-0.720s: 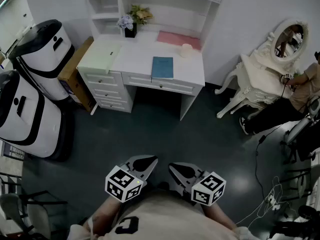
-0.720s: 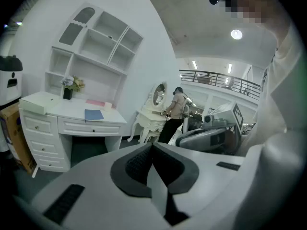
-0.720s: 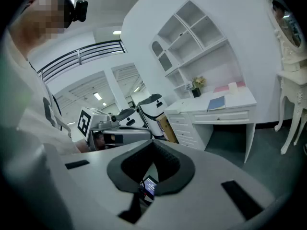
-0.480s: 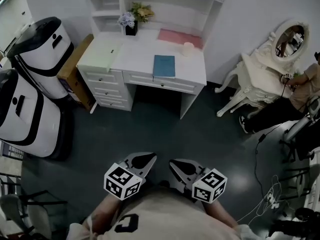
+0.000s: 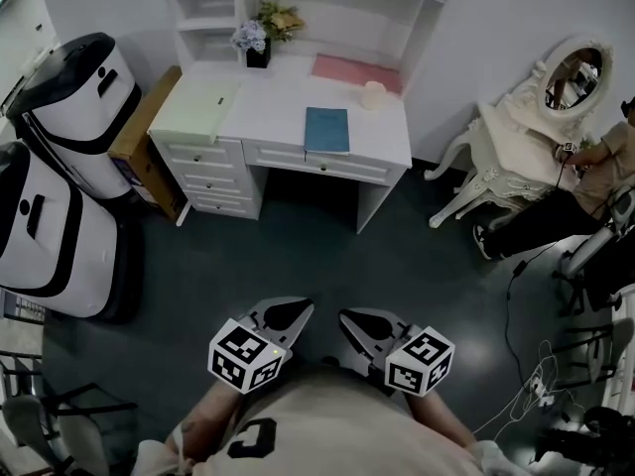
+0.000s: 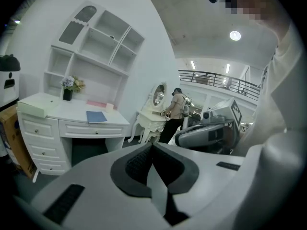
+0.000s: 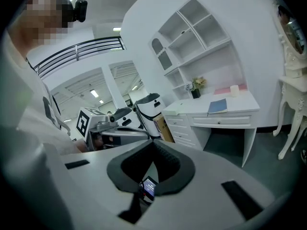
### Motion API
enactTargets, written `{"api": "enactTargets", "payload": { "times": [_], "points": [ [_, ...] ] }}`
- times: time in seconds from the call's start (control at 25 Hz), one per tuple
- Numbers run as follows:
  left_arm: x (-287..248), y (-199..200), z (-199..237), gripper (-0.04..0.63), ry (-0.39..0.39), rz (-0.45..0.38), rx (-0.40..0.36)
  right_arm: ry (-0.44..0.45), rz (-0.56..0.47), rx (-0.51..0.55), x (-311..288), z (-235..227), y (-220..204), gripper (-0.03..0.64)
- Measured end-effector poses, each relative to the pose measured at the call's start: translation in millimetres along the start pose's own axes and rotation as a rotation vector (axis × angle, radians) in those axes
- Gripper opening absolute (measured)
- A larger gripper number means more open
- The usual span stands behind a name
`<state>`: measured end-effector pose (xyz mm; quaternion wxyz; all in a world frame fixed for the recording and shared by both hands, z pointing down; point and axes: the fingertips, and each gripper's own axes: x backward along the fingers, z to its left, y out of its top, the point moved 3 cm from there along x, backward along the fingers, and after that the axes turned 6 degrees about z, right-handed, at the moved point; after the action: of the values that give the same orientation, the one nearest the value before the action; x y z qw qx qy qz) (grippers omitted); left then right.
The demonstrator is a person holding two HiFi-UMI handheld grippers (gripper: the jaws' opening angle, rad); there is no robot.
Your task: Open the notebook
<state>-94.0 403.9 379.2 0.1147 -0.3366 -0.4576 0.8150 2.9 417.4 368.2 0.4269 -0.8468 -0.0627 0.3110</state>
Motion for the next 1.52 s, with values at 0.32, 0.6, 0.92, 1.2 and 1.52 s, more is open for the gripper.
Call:
{"api": "enactTargets", "payload": {
  "times": [0.32, 0.6, 0.92, 1.2, 1.52],
  "points": [
    [7, 0, 18, 0.015, -0.025, 0.012, -0.014, -0.042, 0.000, -0.026, -18, 3, 5, 0.012],
    [19, -7, 36, 0.015, -0.021, 0.023, -0.005, -0.051, 0.010, -0.050, -34, 9, 5, 0.012],
    [14, -10, 43, 0.015, -0.017, 0.038, 0.005, -0.030, 0.013, -0.081, -46, 1, 8, 0.012],
    [6, -1, 57, 0.015, 0.039, 0.056, 0.010, 0.021, 0.040, -0.094, -58, -17, 19, 0.014],
    [-26, 10, 69, 0.015, 0.041, 0.099, 0.014, 0.061, 0.048, -0.155, -66, -52, 29, 0.012]
  ]
}}
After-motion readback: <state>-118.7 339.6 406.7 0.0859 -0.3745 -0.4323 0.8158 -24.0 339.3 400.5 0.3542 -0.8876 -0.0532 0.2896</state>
